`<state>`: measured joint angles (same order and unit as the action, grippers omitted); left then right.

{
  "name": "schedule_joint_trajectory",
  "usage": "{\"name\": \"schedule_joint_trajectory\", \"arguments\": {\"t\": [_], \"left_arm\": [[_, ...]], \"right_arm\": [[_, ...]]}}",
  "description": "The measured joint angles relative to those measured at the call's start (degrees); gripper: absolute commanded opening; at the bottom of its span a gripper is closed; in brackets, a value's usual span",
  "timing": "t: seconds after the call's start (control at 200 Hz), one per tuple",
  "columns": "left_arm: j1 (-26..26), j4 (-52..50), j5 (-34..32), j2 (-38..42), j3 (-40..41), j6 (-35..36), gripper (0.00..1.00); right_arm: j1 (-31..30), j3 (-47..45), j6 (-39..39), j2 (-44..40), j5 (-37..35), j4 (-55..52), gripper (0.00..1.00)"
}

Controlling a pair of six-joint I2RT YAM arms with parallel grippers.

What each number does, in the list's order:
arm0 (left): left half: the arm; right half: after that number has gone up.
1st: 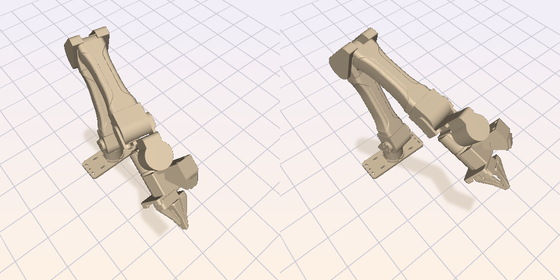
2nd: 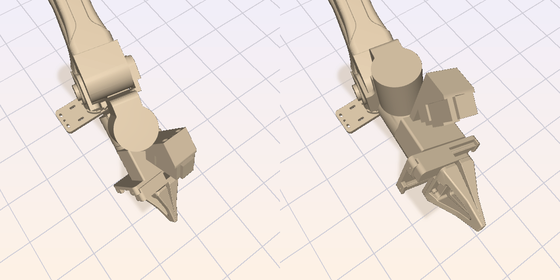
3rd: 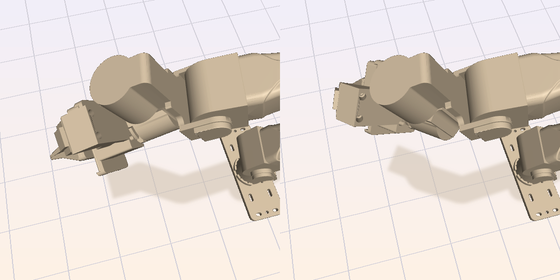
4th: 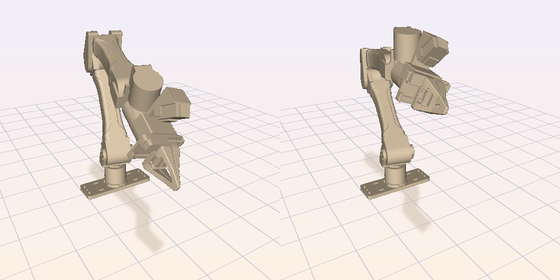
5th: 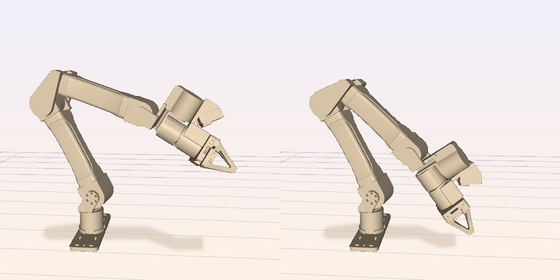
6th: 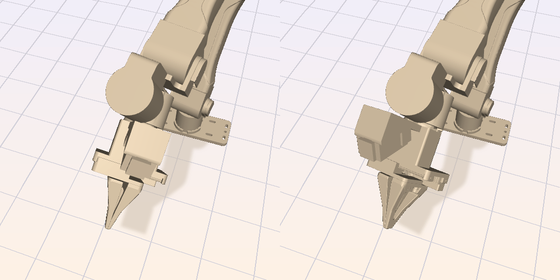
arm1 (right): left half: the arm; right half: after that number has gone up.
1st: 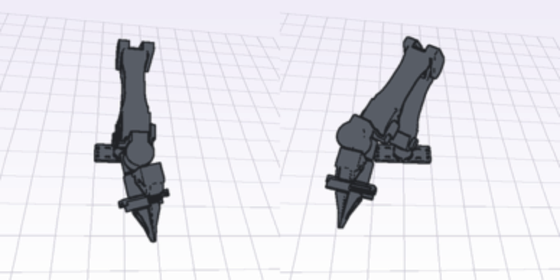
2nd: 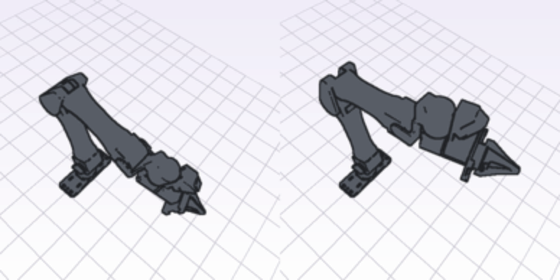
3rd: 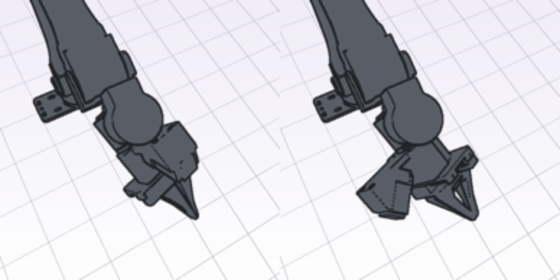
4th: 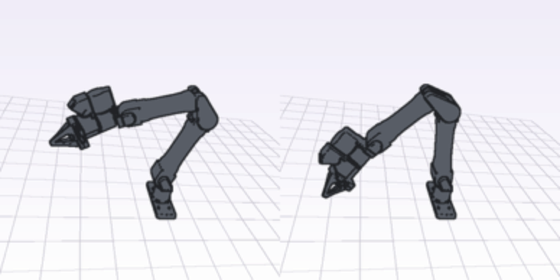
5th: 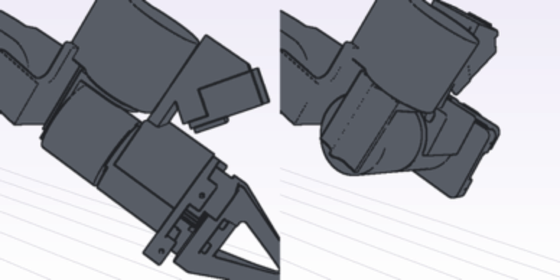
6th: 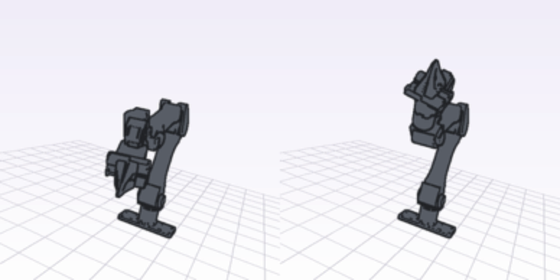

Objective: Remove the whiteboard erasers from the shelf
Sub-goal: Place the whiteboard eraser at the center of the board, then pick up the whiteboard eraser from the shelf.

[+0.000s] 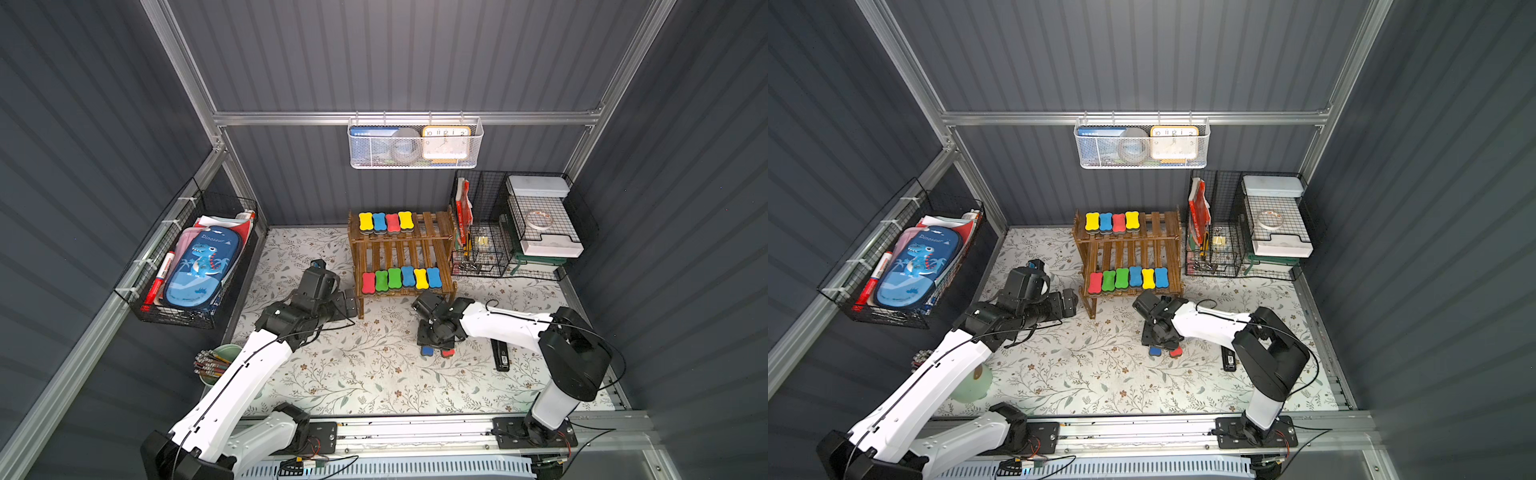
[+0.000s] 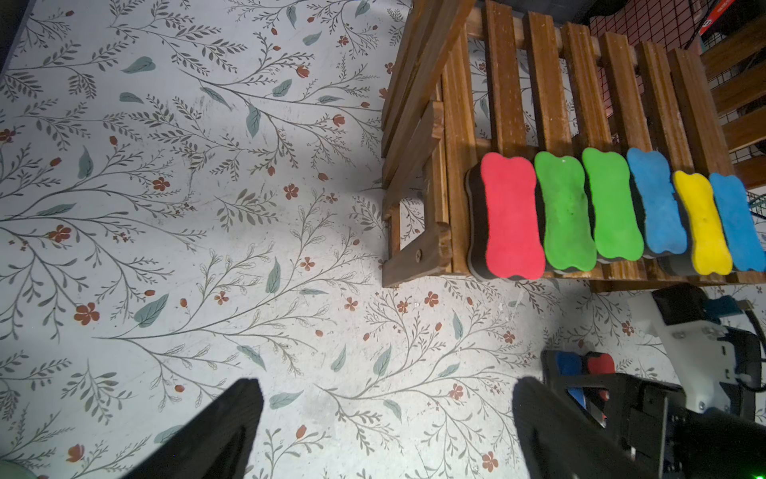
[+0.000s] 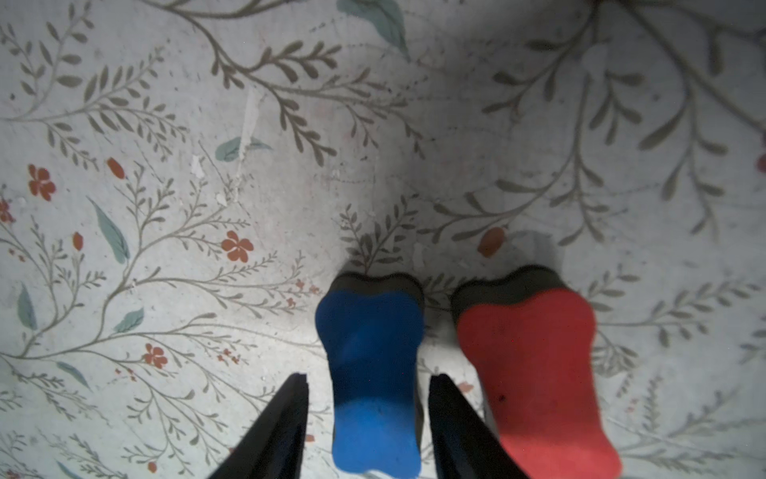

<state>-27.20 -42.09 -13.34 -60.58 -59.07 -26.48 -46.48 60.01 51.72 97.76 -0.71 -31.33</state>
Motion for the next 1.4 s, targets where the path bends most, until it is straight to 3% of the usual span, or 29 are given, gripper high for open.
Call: {"name": "schedule_joint_trajectory", "arguments": {"t": [0.225,0.53,0.74,0.955,1.181,1.401], "left_arm": [[0.0,-0.3,0.0,0.0,0.0,0.0,0.99],[0.0,-0.6,0.0,0.0,0.0,0.0,0.99],[0.0,-0.5,0.2,-0.4,0.0,0.0,0.99],[0.0,-0.4,0.3,-0.6,0.0,0.0,0.99],[0.0,-0.5,0.3,-0.6,0.0,0.0,0.99],[0.0,-1.4,0.2,-0.6,-0.1,0.0,0.99]], "right_arm": [[-0.2,0.1,-0.8,-2.6,0.2,-0.4,0.54],[-0.9,0.8,-5.7,-17.9,-1.5,-1.7,0.52],[-0.9,10.4,-12.6,-21.5,-5.1,-5.0,0.52],[0.2,29.9,-20.2,-17.6,-6.5,-7.9,0.52],[5.9,49.4,-24.1,-6.3,-3.4,-10.9,0.52],[11.7,58.2,-26.1,1.4,-1.4,-14.2,0.52]]}}
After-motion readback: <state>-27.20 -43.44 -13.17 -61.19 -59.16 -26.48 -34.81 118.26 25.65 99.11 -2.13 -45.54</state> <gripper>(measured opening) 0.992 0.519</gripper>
